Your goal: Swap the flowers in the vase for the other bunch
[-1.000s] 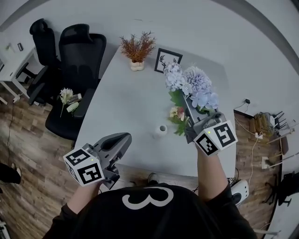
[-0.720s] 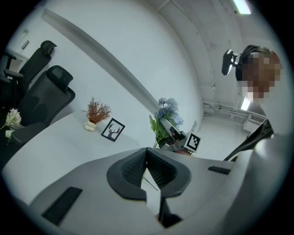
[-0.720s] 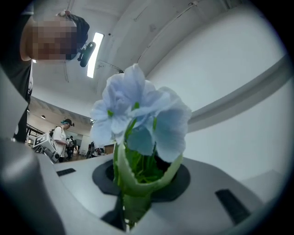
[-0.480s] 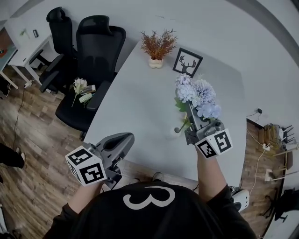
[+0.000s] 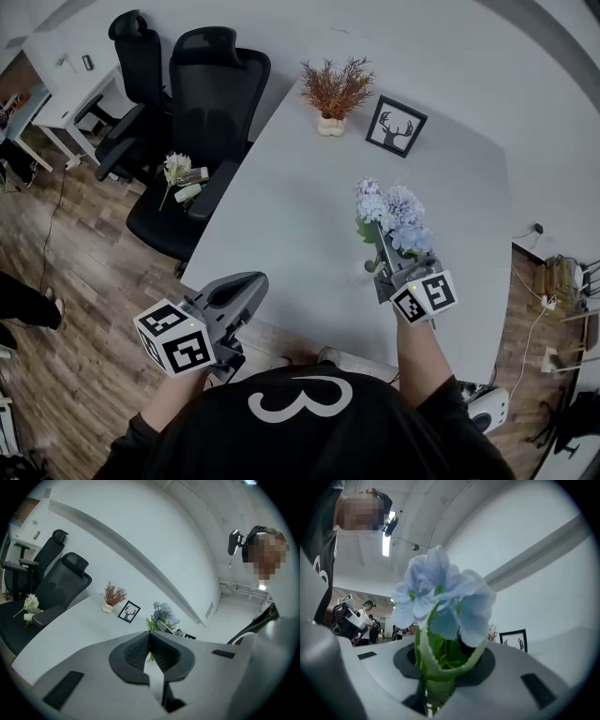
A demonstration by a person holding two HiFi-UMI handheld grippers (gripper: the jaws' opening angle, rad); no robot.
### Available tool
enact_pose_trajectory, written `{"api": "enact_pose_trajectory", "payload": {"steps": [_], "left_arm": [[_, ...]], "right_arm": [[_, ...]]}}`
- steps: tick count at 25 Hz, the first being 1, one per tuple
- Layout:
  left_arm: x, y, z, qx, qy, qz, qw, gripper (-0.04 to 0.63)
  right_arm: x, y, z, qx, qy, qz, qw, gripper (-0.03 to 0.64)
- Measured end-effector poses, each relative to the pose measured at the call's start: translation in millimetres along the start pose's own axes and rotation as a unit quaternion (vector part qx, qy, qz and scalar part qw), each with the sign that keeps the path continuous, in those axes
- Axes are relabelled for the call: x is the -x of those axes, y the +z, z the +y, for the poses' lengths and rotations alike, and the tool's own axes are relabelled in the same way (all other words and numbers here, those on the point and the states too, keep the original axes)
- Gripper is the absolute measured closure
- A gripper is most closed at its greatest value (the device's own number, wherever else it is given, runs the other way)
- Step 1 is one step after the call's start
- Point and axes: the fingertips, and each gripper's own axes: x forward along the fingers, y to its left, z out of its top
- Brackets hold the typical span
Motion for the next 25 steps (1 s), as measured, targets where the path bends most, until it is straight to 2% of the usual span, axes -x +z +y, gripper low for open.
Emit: {"api": "enact_pose_trajectory", "payload": {"steps": [8, 17, 25], "left_arm": [[-10, -3, 1, -0.003, -0.007, 0.013, 0.9999, 0.584], [-21, 0, -1, -0.008, -0.019, 0.021, 0.9996, 0.584], [-24, 2, -2, -0.015, -0.032, 0.03, 0.9989, 0.584]], "right_arm": [[13, -44, -7, -0.001, -0.026, 0.044, 0.999, 0.488], [12, -50, -8, 0.014, -0.038, 0.05, 0.998, 0.461], [17, -62, -10, -0.003, -0.06, 0.071, 0.996, 0.268]]}}
